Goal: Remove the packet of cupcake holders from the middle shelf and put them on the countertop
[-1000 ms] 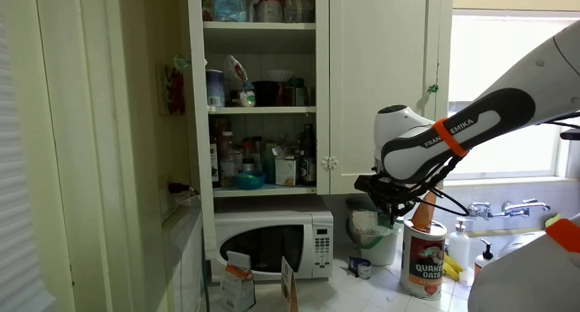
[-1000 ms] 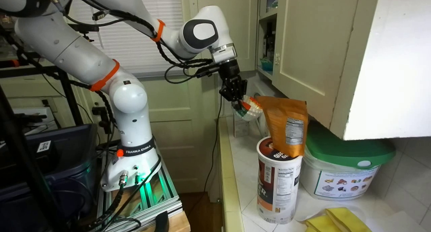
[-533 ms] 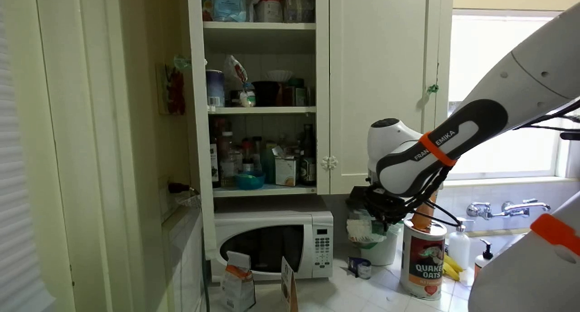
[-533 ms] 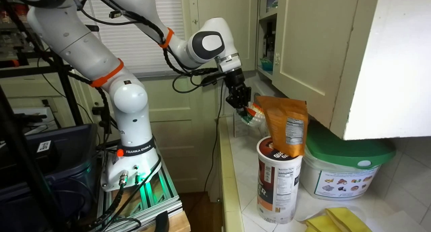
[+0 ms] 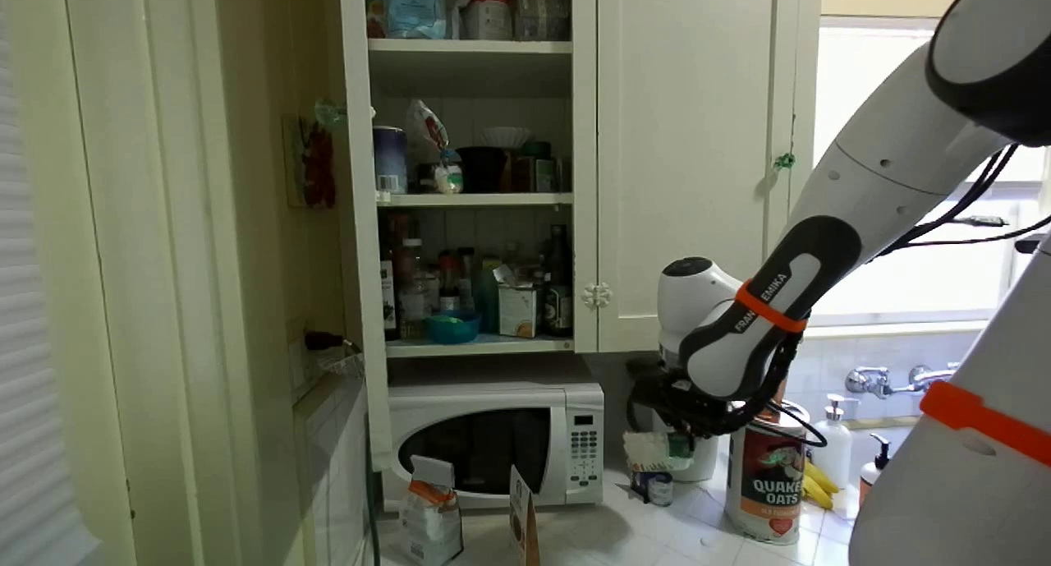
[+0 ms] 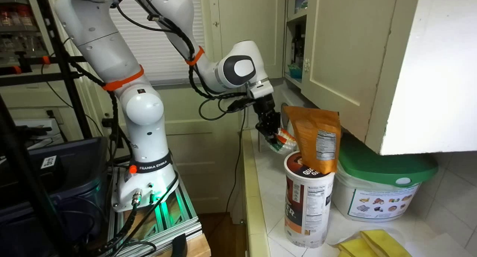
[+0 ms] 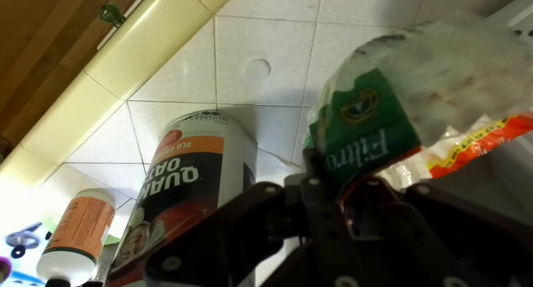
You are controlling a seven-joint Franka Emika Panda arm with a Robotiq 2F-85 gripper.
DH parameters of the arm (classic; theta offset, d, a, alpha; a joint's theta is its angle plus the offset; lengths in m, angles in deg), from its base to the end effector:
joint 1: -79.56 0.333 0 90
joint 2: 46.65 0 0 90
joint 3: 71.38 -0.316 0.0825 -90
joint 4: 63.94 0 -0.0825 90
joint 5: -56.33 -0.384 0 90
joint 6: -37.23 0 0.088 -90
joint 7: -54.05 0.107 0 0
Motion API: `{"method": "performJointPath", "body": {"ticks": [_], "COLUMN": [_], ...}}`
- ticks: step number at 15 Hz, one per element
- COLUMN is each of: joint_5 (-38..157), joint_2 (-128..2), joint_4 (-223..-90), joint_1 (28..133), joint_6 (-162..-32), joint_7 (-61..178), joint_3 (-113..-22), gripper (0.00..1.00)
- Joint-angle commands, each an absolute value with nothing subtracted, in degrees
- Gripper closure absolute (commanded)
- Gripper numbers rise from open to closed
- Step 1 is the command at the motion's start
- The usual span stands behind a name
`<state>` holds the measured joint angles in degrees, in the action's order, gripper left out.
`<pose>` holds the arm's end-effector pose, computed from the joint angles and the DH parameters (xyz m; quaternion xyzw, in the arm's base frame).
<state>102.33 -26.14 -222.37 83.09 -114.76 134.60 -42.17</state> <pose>0.3648 -0.1402 0.3271 0.8186 -0.5442 0.1718 0.0646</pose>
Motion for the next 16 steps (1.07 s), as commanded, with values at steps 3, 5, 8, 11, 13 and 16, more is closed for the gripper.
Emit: {"method": "performJointPath", "body": {"ticks": [3,5,8,11,13,16], "joint_5": [111.39,116.12,123.73,130.08,135.49,143.88], "joint_2": [-36.29,-38.75,-42.14,-45.68,-47.46,-49.39], "joint_4": [-222.36,-222.36,-221.95,-220.52,-219.04,-216.28], "joint_1": [81.67,80.39,78.8,78.13,77.94,78.39], "joint_6": [-124.21,-126.63,-129.04,-130.74,-131.72,-132.51], "joint_7": [142.61,146.54,152.35,156.9,161.52,170.45], "joint_3": [-41.15,-41.49,-41.46,-41.16,-41.29,-41.5], "gripper": [0.97,0.97,0.97,0.97,0.97,0.97]}}
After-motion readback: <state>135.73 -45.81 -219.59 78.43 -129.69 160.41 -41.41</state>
